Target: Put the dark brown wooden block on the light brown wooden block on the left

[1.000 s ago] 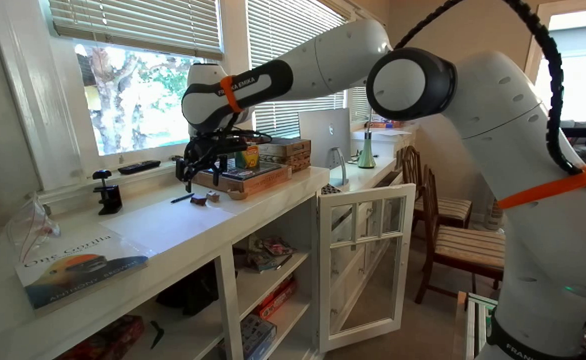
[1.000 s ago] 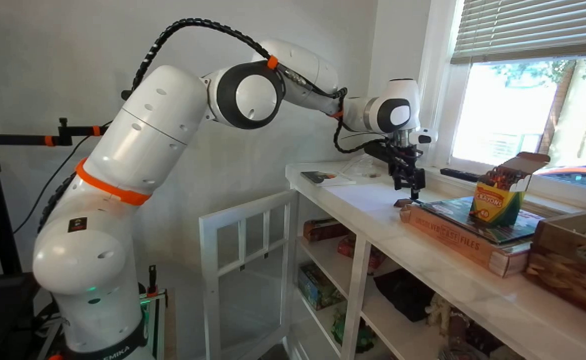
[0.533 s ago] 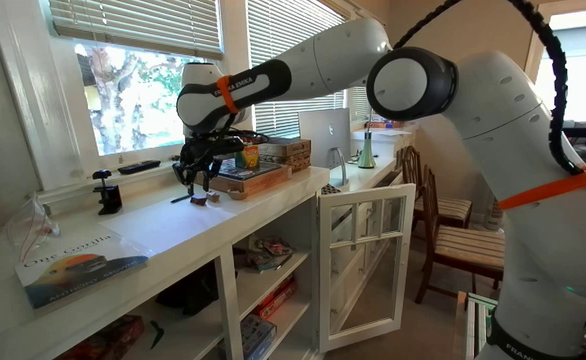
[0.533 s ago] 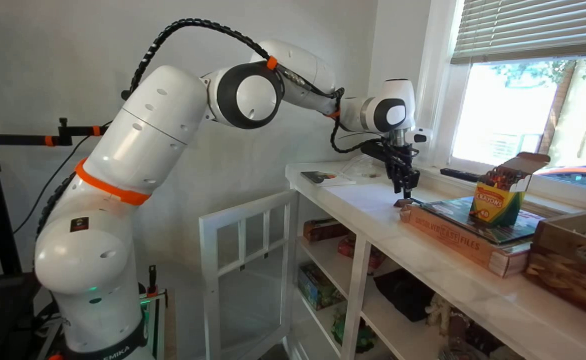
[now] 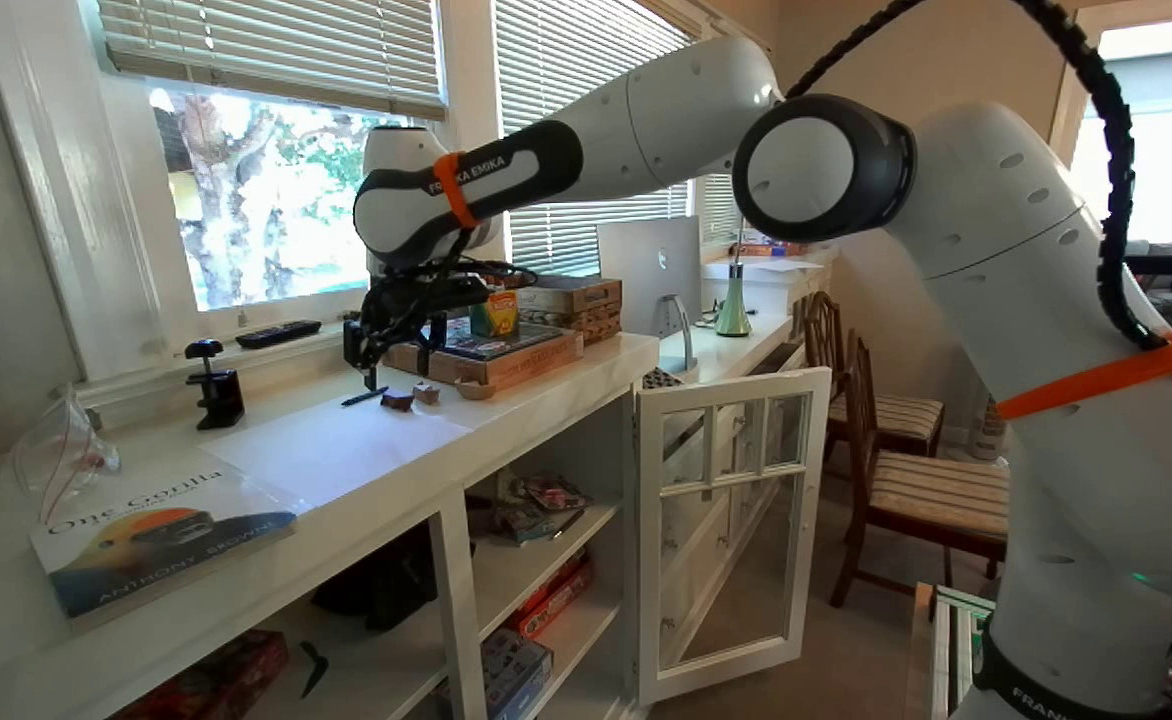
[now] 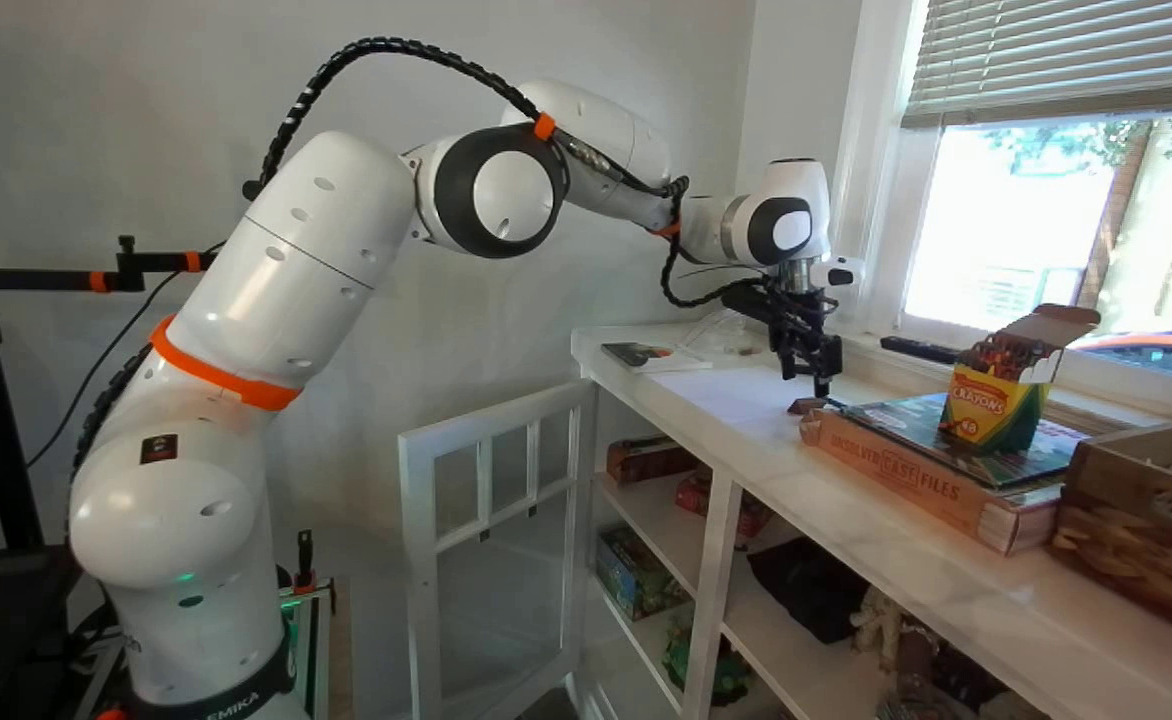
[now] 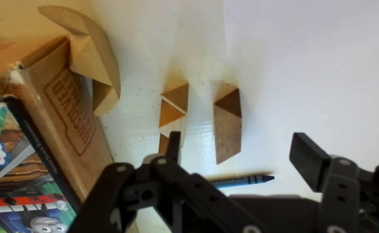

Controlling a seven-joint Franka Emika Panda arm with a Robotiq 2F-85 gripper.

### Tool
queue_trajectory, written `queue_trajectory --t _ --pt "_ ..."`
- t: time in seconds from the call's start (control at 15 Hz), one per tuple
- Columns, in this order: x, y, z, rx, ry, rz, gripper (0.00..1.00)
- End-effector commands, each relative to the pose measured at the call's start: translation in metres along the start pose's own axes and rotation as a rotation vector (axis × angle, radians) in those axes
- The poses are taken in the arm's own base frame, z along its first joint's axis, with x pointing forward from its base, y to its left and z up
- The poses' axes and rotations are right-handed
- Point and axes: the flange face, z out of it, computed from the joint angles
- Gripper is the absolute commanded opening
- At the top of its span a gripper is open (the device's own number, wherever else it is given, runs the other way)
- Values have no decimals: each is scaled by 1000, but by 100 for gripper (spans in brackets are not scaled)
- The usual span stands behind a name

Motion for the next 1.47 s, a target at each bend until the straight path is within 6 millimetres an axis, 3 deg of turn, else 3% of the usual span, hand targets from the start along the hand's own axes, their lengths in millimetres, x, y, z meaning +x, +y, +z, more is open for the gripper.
queue_trajectory --t 0.0,0.13,0.33,0.4,0.6,0.73,0.93,1.13,1.27,1.4 --pt "1 -4 6 -14 8 -21 54" --pt "0 -5 7 -17 5 -23 41" --pt "-1 -7 9 -17 3 -27 40" --pt "-1 -6 9 -17 4 -27 61" --pt "-2 -7 11 -18 1 -26 72" --pt "-2 -7 13 -22 1 -28 73" --pt "-2 -7 18 -20 3 -28 62" --pt "-2 -9 22 -22 6 -29 35" --pt "-2 -10 25 -23 8 -33 28" --pt "-1 -10 27 -24 12 -33 28"
